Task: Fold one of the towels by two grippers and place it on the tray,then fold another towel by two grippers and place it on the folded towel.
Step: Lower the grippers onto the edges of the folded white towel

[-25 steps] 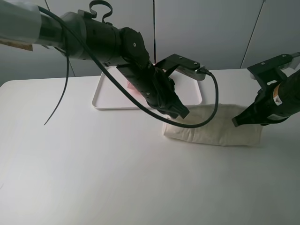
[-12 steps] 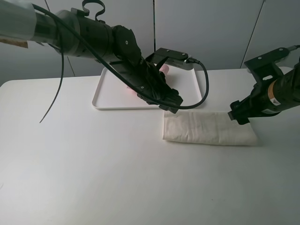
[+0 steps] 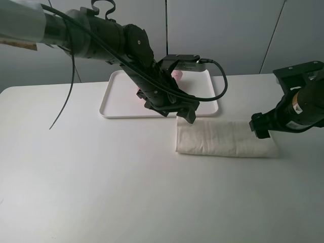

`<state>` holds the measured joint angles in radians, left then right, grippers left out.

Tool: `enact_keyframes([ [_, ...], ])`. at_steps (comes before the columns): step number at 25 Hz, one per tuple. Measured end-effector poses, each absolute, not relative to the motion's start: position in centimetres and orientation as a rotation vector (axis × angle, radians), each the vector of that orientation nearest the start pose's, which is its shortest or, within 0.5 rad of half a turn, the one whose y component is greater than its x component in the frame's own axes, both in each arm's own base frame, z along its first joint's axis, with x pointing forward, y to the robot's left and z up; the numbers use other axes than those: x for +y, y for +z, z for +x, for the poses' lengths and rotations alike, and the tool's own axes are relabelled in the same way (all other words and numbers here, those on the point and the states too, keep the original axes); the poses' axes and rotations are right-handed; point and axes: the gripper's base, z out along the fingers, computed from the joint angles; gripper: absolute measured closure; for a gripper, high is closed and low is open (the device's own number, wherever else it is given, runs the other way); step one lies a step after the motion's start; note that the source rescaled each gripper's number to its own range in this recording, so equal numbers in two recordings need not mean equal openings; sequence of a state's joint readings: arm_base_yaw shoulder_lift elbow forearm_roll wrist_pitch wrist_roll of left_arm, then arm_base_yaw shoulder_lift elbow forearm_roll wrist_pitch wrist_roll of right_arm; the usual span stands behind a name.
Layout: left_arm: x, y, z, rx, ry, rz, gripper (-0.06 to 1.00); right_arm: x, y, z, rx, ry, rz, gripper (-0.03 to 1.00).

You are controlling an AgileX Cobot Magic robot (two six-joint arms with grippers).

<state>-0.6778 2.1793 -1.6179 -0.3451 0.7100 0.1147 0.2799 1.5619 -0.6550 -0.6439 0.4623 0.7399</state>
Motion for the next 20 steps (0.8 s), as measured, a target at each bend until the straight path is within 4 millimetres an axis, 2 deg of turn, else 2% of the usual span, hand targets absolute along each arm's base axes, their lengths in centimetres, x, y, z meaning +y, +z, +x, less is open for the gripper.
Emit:
enact_keyframes([
  [5,-31.6,15.1,36.4,2.808,-0.451,0.767,-0.01,5.1,17.6,26.4,2.810,-0.160,-0.064,-0.03],
  [9,-31.8,15.4,36.6,2.834,-0.454,0.751,-0.01,3.4,18.9,27.2,2.899,0.002,0.066,-0.03],
  [11,-31.7,15.4,36.7,2.840,-0.432,0.715,-0.01,2.3,19.3,27.2,2.943,0.025,0.099,-0.03],
  [14,-31.2,14.5,36.9,2.867,-0.341,0.691,-0.01,1.2,19.3,26.9,2.986,0.008,0.104,-0.03],
  [20,-30.9,12.4,37.2,2.926,-0.267,0.630,-0.01,1.1,18.5,27.2,3.054,-0.004,0.084,-0.03],
])
